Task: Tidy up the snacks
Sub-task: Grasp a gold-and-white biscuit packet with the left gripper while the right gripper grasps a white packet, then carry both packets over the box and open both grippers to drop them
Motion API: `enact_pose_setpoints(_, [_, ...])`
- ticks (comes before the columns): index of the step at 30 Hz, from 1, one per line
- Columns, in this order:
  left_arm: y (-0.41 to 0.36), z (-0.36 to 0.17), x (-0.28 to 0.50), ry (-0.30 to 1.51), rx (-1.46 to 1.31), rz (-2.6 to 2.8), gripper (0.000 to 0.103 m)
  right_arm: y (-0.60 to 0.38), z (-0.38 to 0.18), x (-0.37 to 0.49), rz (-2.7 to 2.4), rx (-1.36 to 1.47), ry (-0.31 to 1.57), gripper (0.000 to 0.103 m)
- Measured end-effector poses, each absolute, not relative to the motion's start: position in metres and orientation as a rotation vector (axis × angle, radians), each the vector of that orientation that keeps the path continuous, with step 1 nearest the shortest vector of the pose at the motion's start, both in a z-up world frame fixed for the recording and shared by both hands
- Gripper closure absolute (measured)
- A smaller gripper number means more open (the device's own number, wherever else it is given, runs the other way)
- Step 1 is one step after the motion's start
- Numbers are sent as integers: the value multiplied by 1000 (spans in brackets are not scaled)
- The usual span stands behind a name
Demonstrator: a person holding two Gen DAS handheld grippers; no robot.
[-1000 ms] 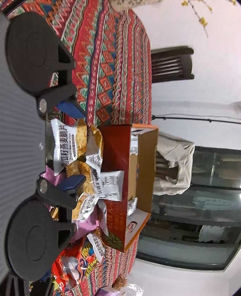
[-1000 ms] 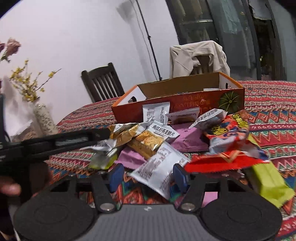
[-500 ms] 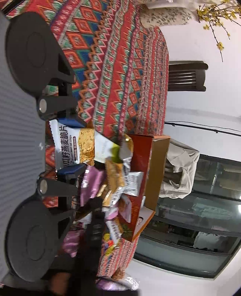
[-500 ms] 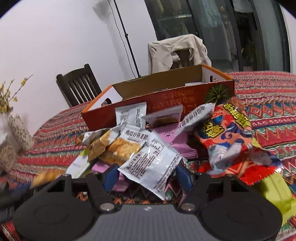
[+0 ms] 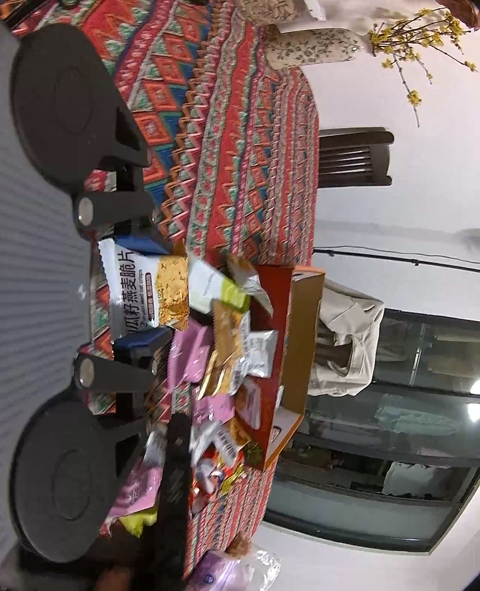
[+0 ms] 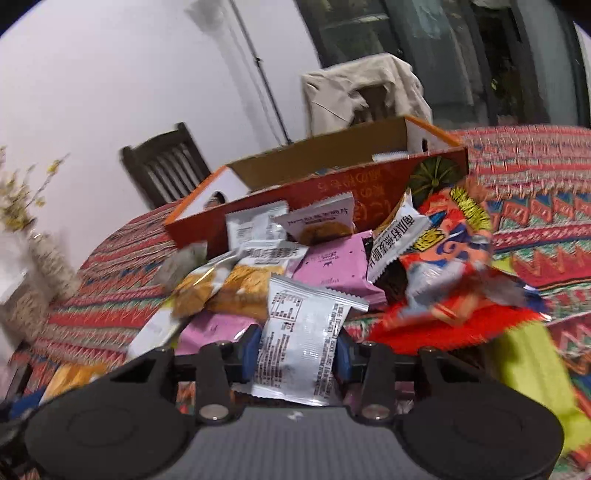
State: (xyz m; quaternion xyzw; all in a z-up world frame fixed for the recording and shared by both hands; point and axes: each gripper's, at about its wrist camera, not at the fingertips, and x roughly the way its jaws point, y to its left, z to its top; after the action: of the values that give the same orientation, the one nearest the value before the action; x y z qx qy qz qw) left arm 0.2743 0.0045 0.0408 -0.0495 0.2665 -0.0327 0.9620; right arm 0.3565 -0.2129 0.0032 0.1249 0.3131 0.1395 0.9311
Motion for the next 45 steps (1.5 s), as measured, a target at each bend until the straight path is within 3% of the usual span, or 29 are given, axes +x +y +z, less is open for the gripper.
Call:
enact_pose_setpoints(8, [-23, 31, 259, 594, -98, -144, 60, -223, 12, 269, 358, 86, 604, 63])
enact_pose_setpoints(18, [-28, 48, 273, 551, -97, -150, 60, -243, 14, 267, 339, 78, 595, 63])
enact_pose_setpoints(23, [-20, 80, 319, 486, -115, -200, 60, -259, 45, 291, 378, 65, 523, 63])
enact_pose_setpoints(30, [-21, 126, 448, 433, -95, -218, 60, -289, 102, 395, 390, 11, 430, 63])
enact_pose_setpoints(35, [-29, 122, 565, 505, -90, -182, 59, -303, 117, 523, 432, 137, 529, 62])
enact_pose_setpoints(43, [-45, 64, 687, 700, -110, -163, 59, -252, 52, 697, 322, 43, 817, 62])
enact_pose_setpoints(44, [-45, 59, 693, 724, -112, -172, 57, -248, 43, 710, 322, 39, 845, 62])
enact_pose_setpoints(45, [-43, 58, 699, 737, -123, -182, 48, -246, 37, 718, 322, 37, 854, 62])
